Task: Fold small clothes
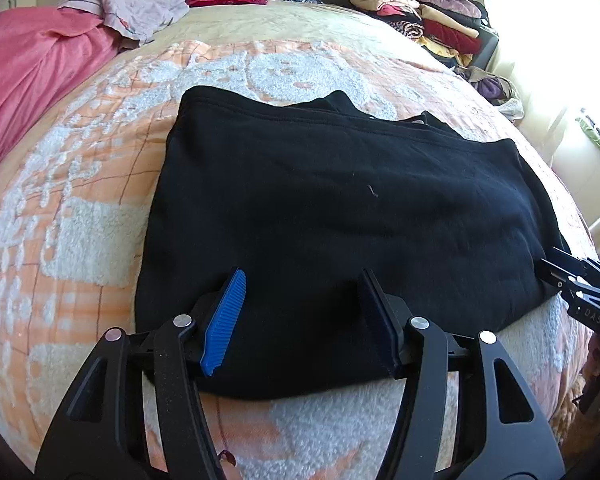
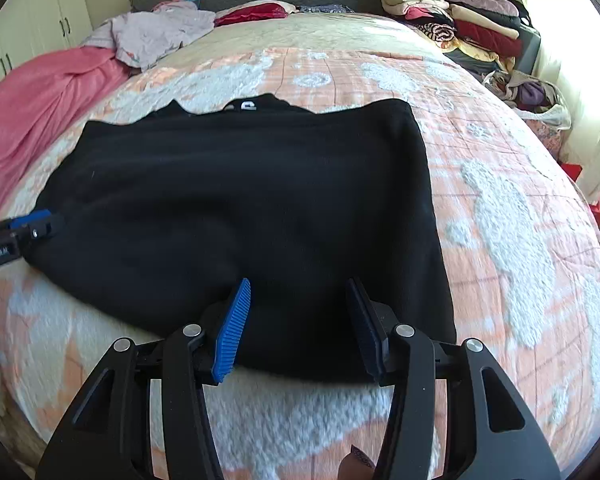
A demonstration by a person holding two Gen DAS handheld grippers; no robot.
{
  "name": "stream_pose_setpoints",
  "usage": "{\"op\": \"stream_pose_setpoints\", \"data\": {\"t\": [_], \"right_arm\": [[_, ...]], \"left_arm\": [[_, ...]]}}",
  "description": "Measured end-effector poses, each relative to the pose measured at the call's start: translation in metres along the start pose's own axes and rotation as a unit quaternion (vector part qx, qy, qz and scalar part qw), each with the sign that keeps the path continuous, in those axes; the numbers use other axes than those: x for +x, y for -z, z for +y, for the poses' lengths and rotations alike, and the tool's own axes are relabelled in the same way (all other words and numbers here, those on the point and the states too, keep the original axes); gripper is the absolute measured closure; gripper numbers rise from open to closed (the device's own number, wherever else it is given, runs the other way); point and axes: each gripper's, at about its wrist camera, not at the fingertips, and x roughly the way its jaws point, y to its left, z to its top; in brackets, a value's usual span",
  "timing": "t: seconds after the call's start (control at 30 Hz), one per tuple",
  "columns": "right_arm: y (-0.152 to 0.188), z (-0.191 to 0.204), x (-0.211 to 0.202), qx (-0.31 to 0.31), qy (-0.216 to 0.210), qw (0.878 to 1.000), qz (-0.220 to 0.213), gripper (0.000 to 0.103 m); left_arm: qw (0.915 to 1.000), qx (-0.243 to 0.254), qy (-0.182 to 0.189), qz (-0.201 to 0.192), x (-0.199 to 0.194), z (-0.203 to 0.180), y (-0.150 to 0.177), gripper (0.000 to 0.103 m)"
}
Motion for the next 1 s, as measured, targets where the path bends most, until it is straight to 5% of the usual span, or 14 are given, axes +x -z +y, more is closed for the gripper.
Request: {"op": "stream_pose_setpoints", "data": {"t": [1.0], "right_arm": [[0.022,0.001,-0.03,0.056,0.015,0.998,-0.024,0.054]], "left_arm": [[0.9999,-0.011,0.0,-0.005,-0.027,0.008,0.017,0.053]]}}
